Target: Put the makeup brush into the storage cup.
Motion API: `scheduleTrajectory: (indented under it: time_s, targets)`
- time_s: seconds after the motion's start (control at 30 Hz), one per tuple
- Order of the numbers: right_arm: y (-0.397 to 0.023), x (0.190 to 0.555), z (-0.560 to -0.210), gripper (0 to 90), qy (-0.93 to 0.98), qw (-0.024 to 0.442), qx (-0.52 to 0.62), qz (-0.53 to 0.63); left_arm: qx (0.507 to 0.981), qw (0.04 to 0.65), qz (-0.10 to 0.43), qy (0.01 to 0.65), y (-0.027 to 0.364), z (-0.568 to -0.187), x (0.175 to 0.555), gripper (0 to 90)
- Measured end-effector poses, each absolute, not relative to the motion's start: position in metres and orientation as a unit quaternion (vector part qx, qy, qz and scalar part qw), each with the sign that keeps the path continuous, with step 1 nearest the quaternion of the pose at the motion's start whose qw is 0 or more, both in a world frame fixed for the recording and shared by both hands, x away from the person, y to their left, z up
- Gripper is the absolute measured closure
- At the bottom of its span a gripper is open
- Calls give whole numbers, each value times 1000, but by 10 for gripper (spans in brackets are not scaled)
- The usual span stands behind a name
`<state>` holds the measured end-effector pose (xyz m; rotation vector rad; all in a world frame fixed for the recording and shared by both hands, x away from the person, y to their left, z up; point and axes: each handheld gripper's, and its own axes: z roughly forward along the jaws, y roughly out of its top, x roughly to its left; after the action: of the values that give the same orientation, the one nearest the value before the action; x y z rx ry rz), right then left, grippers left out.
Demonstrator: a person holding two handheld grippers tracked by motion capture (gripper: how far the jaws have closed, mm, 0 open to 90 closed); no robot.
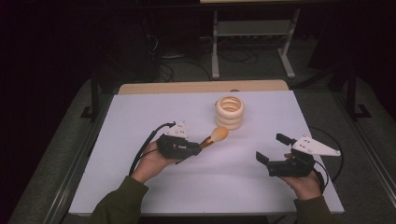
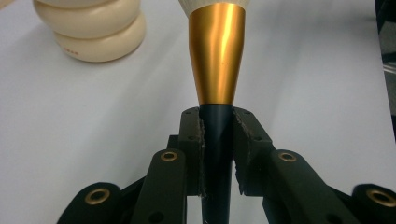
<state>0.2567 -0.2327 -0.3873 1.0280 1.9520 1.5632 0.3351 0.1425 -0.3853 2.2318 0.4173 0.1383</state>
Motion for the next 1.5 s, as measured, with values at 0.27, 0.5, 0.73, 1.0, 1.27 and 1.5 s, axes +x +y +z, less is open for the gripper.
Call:
scheduleTrajectory:
  time_s: [0.27, 0.5, 0.73, 1.0, 1.27, 1.5]
  targets:
    - [-222, 264, -385, 0, 717, 203, 366, 557, 869, 455, 52, 187, 158, -387, 332, 753]
    - [-209, 271, -381, 0, 720, 178, 352, 571, 863, 465, 55, 187, 162, -386, 330, 753]
    - [-195, 279, -379, 0, 718, 165, 345, 581, 855, 481, 53, 189, 165, -384, 328, 753]
    - [-183, 285, -377, 0, 715, 154, 343, 589, 848, 492, 53, 189, 167, -380, 326, 753]
    - [-169, 290, -379, 0, 720, 147, 338, 588, 842, 502, 55, 188, 170, -377, 325, 753]
    - [-154, 295, -380, 0, 726, 134, 330, 589, 837, 510, 55, 191, 170, -376, 324, 753]
